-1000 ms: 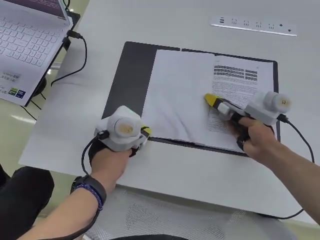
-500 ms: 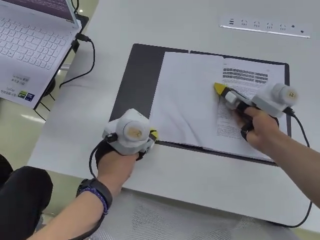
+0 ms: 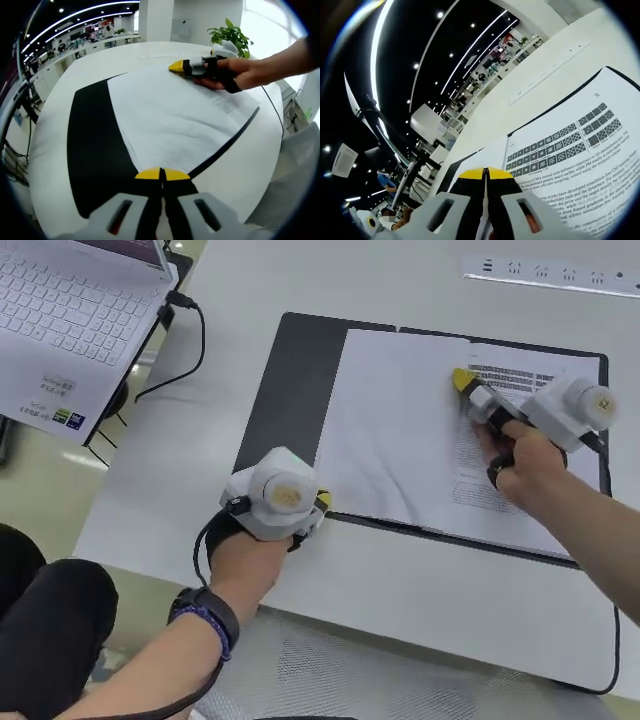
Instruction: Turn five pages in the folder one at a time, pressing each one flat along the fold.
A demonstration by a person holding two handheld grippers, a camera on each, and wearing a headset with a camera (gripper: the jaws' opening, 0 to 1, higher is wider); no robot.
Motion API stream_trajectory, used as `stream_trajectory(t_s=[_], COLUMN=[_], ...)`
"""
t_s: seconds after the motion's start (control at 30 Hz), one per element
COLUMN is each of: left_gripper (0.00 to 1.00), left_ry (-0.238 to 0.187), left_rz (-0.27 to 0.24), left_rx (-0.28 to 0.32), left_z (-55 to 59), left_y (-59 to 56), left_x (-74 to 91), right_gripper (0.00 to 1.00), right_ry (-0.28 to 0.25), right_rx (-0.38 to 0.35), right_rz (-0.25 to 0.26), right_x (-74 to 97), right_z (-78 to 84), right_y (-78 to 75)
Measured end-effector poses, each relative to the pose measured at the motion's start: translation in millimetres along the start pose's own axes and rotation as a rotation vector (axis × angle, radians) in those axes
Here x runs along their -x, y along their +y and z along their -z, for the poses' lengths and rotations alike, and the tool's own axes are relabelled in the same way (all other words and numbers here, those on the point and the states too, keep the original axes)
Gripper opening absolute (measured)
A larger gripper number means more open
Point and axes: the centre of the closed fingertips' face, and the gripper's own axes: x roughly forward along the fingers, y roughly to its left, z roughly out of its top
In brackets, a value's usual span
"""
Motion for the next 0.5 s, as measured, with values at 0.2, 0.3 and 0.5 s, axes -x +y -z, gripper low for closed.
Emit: stream_trajectory(t_s=[0.2,0.3,0.5], left_gripper=[0.00,0.00,0.00], left_ry=[0.003,0.006,0.005], left_rz=[0.003,0.005,0.003], left_rx=[-0.003,-0.006,-0.004], left_z=[0.6,1.1,1.7], left_y=[0.7,1.2,1.2], left_x=[1.6,2.2,3.6], right_gripper=[0.00,0.00,0.00], right_ry=[-0.045,-0.065,-0.089], right_rx=[-0.024,-0.033,-0.056], right_rz=[0.028,0.041,0.056], right_x=[-9.3,-14.7,-20.5], right_z=[-9.6,-13.9,-18.8], right_y=[-8.0,-14.1,-17.9])
